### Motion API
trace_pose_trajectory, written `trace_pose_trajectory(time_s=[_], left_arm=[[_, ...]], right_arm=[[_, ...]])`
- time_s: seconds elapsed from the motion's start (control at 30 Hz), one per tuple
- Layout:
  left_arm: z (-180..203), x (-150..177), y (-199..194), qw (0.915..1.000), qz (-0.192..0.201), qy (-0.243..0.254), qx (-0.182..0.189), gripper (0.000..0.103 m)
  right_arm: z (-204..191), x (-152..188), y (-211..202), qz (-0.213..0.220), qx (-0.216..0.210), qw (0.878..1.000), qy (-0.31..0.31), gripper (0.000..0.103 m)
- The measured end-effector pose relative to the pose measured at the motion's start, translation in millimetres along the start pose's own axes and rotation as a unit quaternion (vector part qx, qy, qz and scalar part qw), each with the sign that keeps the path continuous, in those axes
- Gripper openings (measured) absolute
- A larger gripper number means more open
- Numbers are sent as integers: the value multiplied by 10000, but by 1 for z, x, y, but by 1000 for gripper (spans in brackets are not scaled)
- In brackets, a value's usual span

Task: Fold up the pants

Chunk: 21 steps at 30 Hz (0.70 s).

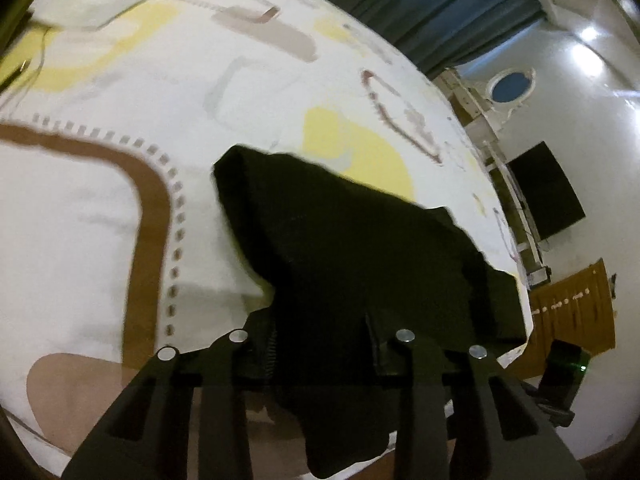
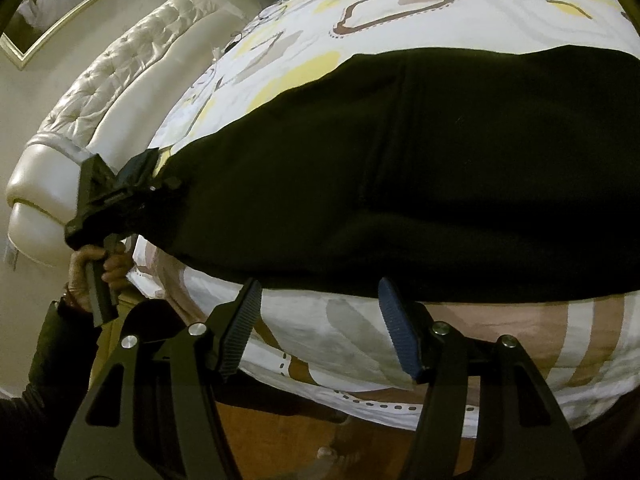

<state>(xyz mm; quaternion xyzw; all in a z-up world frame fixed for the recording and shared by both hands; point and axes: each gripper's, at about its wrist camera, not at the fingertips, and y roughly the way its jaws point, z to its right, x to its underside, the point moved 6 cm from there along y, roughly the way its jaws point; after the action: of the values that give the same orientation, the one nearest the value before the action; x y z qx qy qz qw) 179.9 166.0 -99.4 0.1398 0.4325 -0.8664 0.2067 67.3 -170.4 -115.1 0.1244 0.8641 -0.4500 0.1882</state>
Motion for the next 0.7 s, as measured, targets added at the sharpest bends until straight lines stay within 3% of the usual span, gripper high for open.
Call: trace_pose_trajectory(time_s=[0.47,0.7], left_arm=[[129,-21,-2,9940,253,895,577,29],[188,-14,18,9878,65,1293,860,28]], right_arm=[[22,-8,-38,472,-108,9981,369,61],[39,-9,-65,797,-158,9949,600,61]])
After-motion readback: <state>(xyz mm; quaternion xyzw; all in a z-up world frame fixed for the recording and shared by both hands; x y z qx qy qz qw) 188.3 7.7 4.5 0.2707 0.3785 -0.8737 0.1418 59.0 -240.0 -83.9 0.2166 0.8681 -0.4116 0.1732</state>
